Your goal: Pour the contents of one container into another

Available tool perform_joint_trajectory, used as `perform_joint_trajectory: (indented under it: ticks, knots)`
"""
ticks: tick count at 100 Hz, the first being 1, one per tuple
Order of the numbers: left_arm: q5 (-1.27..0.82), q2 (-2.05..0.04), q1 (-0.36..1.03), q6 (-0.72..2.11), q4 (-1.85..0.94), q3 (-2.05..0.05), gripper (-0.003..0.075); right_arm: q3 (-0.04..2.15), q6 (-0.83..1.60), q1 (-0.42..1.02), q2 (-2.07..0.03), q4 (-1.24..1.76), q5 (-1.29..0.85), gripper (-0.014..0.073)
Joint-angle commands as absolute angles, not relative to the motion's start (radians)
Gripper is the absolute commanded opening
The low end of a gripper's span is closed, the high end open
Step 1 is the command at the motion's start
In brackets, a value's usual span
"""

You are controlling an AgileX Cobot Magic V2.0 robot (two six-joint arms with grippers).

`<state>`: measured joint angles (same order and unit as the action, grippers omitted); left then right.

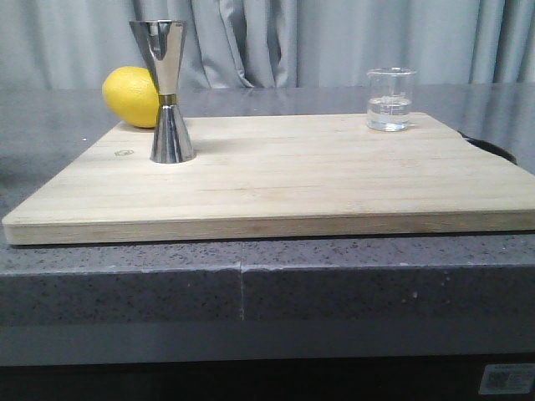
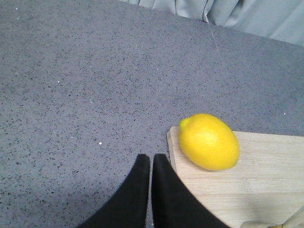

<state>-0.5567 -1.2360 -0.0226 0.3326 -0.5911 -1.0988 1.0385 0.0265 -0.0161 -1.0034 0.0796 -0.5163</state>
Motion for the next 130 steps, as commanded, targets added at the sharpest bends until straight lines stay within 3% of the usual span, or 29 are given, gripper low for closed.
perform_joint_trajectory:
  ticks: [1,78,92,105,116,130]
  knots:
    - [-0.498,-1.216,-0.016,0.335,-0.624,-1.133,-0.0019,1.073,0.028,-0.016,-0.994,0.074,-0.438,-0.0069]
    - [-0.496,-1.228,-0.016,0.372,-0.655,-1.133,-0.0018,1.073,0.028,-0.016,-0.994,0.074,-0.413,-0.0069]
    - [-0.496,-1.253,-0.016,0.587,-0.752,-1.133,-0.0018,1.064,0.044,-0.016,-0.994,0.073,-0.374,-0.0069]
    - [-0.51,-1.279,-0.016,0.972,-1.111,-1.119,-0.0018,1.042,0.073,-0.016,-0.996,0.07,-0.325,-0.0069]
    - [-0.592,-1.286,-0.016,1.261,-1.362,-1.096,-0.0018,1.024,0.092,-0.016,-0.996,0.07,-0.327,-0.0069]
    - [-0.763,-1.286,-0.02,1.461,-1.412,-1.073,-0.0018,1.007,0.11,-0.016,-0.996,0.07,-0.355,-0.0069]
